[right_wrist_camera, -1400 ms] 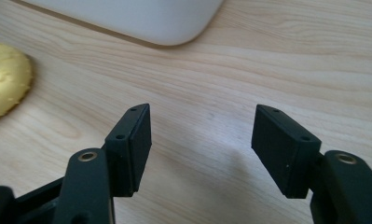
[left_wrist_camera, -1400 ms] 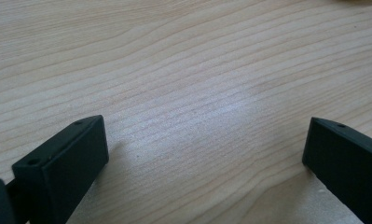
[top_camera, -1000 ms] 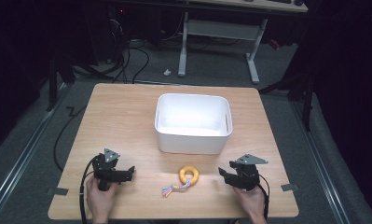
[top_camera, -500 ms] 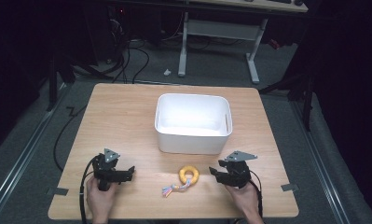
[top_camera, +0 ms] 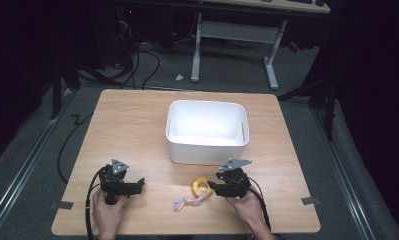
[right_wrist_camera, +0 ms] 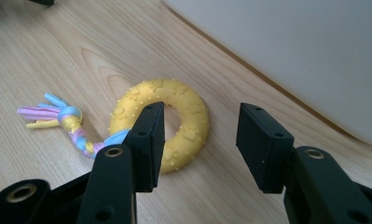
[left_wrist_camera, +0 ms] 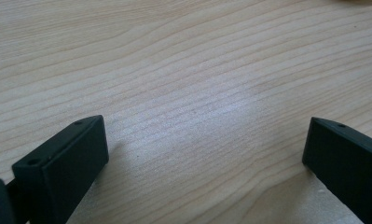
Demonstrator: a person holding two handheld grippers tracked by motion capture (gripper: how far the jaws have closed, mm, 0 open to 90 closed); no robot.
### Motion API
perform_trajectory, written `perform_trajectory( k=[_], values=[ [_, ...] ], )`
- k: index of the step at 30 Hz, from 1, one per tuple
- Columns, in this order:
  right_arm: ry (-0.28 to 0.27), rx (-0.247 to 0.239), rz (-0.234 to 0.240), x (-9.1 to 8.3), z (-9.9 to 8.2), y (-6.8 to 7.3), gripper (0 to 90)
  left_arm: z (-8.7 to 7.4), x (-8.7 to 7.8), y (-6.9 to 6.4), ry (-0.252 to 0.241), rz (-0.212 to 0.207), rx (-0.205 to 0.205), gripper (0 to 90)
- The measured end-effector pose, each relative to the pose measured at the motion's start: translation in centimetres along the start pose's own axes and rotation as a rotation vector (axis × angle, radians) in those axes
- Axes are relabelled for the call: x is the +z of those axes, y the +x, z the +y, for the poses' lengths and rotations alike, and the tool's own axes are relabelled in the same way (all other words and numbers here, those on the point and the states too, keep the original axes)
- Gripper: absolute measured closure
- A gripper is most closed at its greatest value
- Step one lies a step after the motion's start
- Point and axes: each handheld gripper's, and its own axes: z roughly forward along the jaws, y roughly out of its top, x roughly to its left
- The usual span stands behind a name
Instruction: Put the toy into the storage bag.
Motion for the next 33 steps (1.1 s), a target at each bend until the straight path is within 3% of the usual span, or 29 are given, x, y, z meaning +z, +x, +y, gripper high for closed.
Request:
perform_trajectory(
  k=[19,33],
  values=[
    [0.096,-0.018,0.024,3.2,1.1,0.2,60.8,0.0,0.0,0.0,0.0,0.0,0.0,0.4],
    [0.126,-0.04,0.014,3.7,1.2,0.2,66.3,0.0,0.0,0.0,0.0,0.0,0.0,0.4]
  ],
)
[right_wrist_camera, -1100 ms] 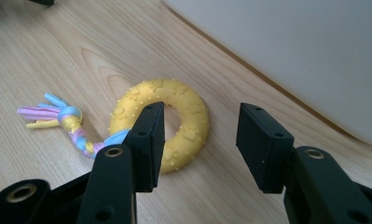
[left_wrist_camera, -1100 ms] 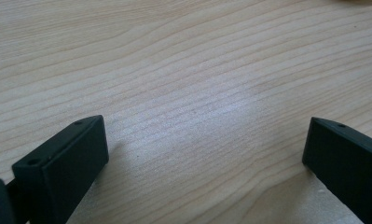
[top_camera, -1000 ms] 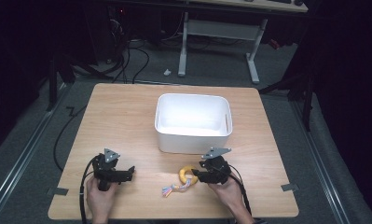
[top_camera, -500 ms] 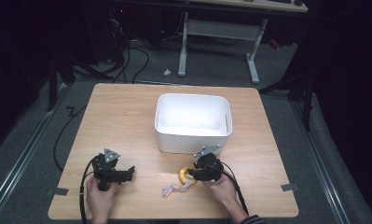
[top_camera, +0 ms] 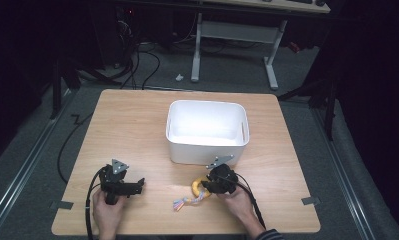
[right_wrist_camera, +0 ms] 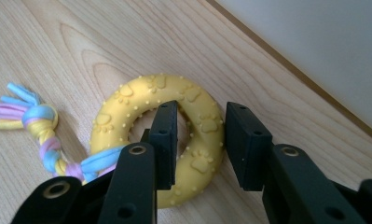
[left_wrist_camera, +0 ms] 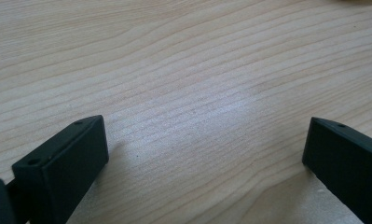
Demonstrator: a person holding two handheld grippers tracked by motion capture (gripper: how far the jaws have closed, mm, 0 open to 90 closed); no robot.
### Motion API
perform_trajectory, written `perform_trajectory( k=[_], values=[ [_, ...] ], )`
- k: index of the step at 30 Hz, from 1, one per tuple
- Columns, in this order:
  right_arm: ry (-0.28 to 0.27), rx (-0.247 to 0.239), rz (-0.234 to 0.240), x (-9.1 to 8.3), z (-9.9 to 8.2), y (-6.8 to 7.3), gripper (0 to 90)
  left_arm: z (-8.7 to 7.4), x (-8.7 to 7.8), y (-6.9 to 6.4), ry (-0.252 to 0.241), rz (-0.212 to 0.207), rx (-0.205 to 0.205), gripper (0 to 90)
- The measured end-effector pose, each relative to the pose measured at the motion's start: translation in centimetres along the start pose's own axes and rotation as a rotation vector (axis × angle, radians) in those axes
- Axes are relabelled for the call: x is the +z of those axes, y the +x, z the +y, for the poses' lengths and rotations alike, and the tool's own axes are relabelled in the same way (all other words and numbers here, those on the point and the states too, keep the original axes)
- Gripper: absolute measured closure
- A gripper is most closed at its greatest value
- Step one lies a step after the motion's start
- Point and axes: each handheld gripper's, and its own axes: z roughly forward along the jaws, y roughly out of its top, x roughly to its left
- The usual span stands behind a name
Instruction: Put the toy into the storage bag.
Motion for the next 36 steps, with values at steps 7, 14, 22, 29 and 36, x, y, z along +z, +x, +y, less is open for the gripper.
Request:
perform_trajectory(
  k=[7,14,22,29,36],
  values=[
    [0.013,-0.017,0.008,0.1,0.0,-0.1,66.8,0.0,0.0,0.0,0.0,0.0,0.0,0.4],
    [0.022,-0.026,0.006,0.1,0.1,-0.1,66.9,0.0,0.0,0.0,0.0,0.0,0.0,0.3],
    [0.017,-0.038,-0.002,0.1,0.1,0.1,67.8,0.0,0.0,0.0,0.0,0.0,0.0,0.3],
    [-0.012,0.012,0.032,-0.5,0.2,-0.7,68.6,0.0,0.0,0.0,-0.001,0.0,-0.001,0.4],
    [-0.034,0.026,0.052,-1.7,0.0,-0.9,68.7,0.0,0.0,0.0,-0.001,0.0,-0.001,0.3]
  ],
)
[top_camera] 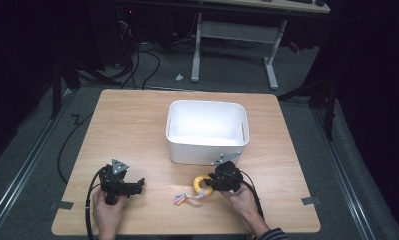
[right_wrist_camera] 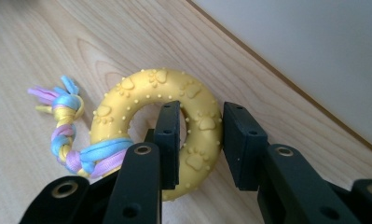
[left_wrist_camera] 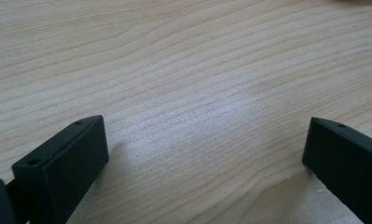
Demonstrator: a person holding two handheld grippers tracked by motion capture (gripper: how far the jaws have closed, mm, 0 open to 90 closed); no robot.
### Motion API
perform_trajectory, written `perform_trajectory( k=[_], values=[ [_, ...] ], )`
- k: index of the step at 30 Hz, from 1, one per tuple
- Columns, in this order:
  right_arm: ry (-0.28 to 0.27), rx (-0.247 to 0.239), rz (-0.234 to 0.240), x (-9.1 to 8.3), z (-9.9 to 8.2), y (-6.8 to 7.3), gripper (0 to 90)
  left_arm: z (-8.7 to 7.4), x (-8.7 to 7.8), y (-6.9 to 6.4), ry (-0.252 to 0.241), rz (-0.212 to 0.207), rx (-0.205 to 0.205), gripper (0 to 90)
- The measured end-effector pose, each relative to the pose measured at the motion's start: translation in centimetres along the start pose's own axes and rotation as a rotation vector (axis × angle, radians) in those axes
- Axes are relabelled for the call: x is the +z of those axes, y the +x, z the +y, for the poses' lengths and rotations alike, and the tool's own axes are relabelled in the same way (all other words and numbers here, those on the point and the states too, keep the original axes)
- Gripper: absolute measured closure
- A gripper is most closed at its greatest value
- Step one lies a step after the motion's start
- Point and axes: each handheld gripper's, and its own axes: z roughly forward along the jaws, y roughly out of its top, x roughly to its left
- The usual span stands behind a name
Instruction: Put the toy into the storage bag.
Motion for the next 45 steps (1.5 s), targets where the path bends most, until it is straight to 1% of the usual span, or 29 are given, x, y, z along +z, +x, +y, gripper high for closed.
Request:
perform_trajectory(
  k=[7,8,9,10,11,14,15,16,18,19,20,21,23,26,27,30,34,38,45],
  values=[
    [-0.02,-0.015,-0.004,-1.9,0.6,0.5,68.7,0.0,0.0,0.0,0.0,0.0,0.0,0.4],
    [-0.02,-0.015,-0.004,-1.9,0.6,0.5,68.7,0.0,0.0,0.0,0.0,0.0,0.0,0.3],
    [-0.025,-0.02,-0.01,-2.6,0.8,0.7,68.7,0.0,0.0,0.0,0.002,-0.001,0.0,0.4],
    [-0.025,-0.02,-0.01,-2.6,0.8,0.7,68.7,0.0,0.0,0.0,0.002,-0.001,0.0,0.3],
    [-0.031,-0.017,-0.012,-3.2,1.0,0.7,68.7,0.0,0.0,0.0,0.002,-0.001,0.0,0.4],
    [-0.037,-0.011,-0.006,-3.7,1.1,0.7,68.7,0.0,0.0,0.0,0.002,-0.001,0.0,0.3],
    [-0.049,-0.014,-0.008,-4.5,1.2,0.6,68.7,0.0,0.0,0.0,0.0,0.0,0.0,0.4],
    [-0.051,-0.015,-0.009,-4.7,1.3,0.6,68.7,0.0,0.0,0.0,0.002,-0.001,0.0,0.4],
    [-0.054,-0.008,-0.006,-5.0,1.3,0.7,68.7,0.0,0.0,0.0,0.002,-0.001,0.0,0.4],
    [-0.062,-0.014,-0.005,-5.6,1.4,0.6,68.7,0.0,0.0,0.0,0.002,-0.001,0.0,0.4],
    [-0.062,-0.013,-0.003,-5.8,1.5,0.6,68.7,0.0,0.0,0.0,0.002,-0.002,0.0,0.4],
    [-0.068,-0.005,0.004,-6.1,1.5,0.6,68.7,0.0,0.0,0.0,0.002,-0.002,0.0,0.4],
    [-0.08,-0.005,0.017,-6.6,1.7,0.6,68.7,0.0,0.0,0.0,0.001,-0.002,0.0,0.4],
    [-0.086,-0.014,0.02,-7.2,1.8,0.8,68.7,0.0,0.0,0.0,0.002,-0.002,0.0,0.4],
    [-0.092,-0.028,0.015,-7.8,2.1,1.0,68.7,0.0,0.0,0.0,0.002,-0.002,0.001,0.4],
    [-0.098,-0.039,0.013,-8.4,2.4,1.0,68.7,0.0,0.0,0.0,0.002,-0.002,0.001,0.4],
    [-0.111,-0.031,0.017,-9.2,2.9,0.8,68.7,0.0,0.0,0.0,0.002,-0.002,0.001,0.4],
    [-0.117,-0.039,0.007,-9.8,3.4,0.6,68.7,0.0,0.0,0.0,0.002,-0.002,0.001,0.4],
    [-0.131,-0.036,0.008,-10.8,4.6,0.3,68.7,0.0,0.0,0.0,0.002,-0.002,0.0,0.4]
  ],
)
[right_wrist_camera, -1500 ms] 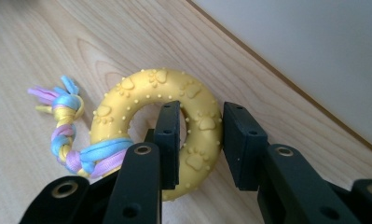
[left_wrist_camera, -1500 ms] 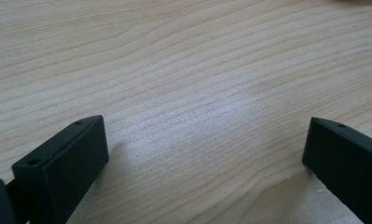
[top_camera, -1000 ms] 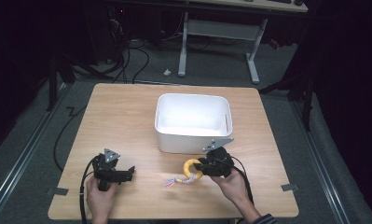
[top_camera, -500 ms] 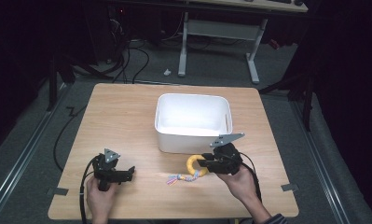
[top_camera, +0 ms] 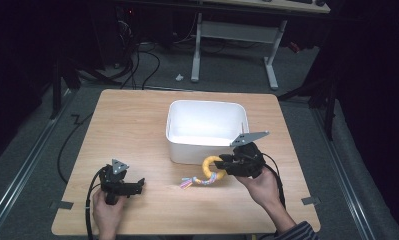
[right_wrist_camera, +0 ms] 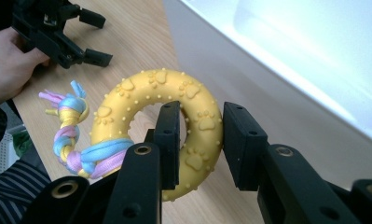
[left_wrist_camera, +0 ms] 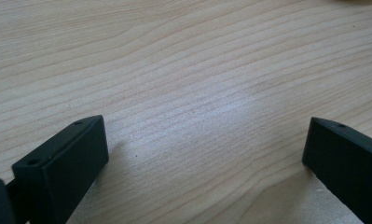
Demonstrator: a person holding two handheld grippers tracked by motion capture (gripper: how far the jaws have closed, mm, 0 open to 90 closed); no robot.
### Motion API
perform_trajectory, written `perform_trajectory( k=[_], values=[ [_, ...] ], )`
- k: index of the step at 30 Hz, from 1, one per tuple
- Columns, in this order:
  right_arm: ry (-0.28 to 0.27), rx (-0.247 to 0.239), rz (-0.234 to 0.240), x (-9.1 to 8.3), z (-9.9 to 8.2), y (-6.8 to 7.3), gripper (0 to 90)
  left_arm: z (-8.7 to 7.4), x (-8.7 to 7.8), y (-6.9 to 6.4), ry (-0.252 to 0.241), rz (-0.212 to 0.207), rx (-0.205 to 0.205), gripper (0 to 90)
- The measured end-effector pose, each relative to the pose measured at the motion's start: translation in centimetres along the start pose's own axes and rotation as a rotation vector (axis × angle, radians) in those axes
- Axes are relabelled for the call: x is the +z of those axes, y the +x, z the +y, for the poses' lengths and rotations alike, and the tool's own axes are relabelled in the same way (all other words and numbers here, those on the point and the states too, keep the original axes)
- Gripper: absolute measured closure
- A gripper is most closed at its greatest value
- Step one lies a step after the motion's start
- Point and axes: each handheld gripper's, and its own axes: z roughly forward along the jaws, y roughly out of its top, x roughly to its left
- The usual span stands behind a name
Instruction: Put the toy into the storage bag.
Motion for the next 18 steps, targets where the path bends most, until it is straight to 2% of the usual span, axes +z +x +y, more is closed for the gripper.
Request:
perform_trajectory(
  k=[11,18],
  values=[
    [-0.026,0.024,0.011,-1.0,1.5,-1.0,68.7,0.0,0.0,0.0,0.0,0.0,0.0,0.4],
    [-0.032,0.04,-0.007,-1.2,2.5,-1.9,68.7,0.0,0.0,0.0,0.0,0.0,0.0,0.4]
  ],
)
